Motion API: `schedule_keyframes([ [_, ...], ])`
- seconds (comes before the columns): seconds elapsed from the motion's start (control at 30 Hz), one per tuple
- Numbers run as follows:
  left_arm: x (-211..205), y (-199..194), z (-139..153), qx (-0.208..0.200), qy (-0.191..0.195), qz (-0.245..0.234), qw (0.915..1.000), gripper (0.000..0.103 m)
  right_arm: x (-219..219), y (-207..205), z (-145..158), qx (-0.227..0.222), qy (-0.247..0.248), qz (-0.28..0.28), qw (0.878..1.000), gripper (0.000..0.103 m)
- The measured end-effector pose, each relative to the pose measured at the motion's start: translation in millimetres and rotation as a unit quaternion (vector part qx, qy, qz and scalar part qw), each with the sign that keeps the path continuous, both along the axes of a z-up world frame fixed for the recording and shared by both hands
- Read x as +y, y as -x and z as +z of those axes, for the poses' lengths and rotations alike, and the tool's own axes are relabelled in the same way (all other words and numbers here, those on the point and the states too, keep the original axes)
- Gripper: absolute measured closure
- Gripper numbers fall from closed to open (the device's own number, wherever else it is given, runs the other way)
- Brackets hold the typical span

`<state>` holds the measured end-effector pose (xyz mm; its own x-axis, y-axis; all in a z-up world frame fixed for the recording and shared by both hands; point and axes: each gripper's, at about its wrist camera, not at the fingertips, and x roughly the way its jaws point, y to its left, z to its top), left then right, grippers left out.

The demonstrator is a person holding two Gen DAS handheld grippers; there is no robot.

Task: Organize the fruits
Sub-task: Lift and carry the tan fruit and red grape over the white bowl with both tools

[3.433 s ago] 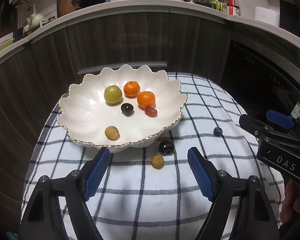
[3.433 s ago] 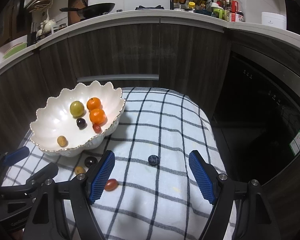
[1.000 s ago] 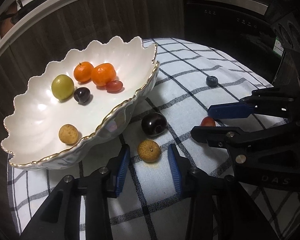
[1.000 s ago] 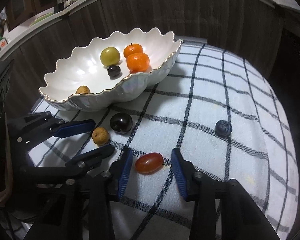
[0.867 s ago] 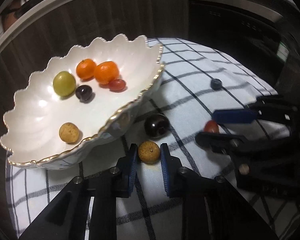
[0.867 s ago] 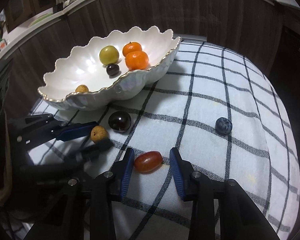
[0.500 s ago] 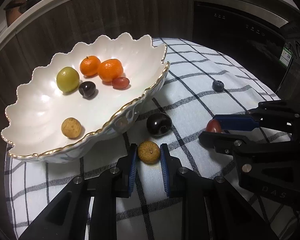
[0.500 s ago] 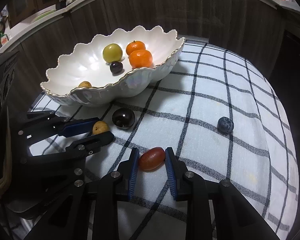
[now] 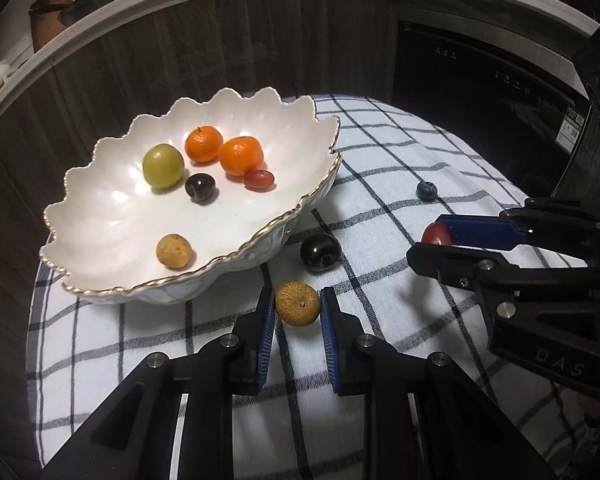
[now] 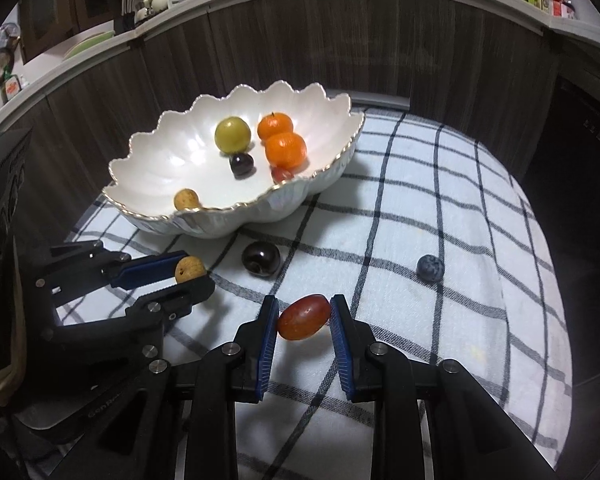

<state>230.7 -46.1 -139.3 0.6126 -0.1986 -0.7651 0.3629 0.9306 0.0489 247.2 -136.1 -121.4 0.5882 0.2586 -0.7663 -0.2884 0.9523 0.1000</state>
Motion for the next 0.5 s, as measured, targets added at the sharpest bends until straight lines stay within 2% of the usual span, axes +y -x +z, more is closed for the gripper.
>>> schedule_keyframes([
  [0.5, 21, 22, 36, -0.017, 0.016, 0.036, 0.9991, 0.08, 14, 20, 41, -0.037, -0.008, -0.001, 0.999, 0.075],
])
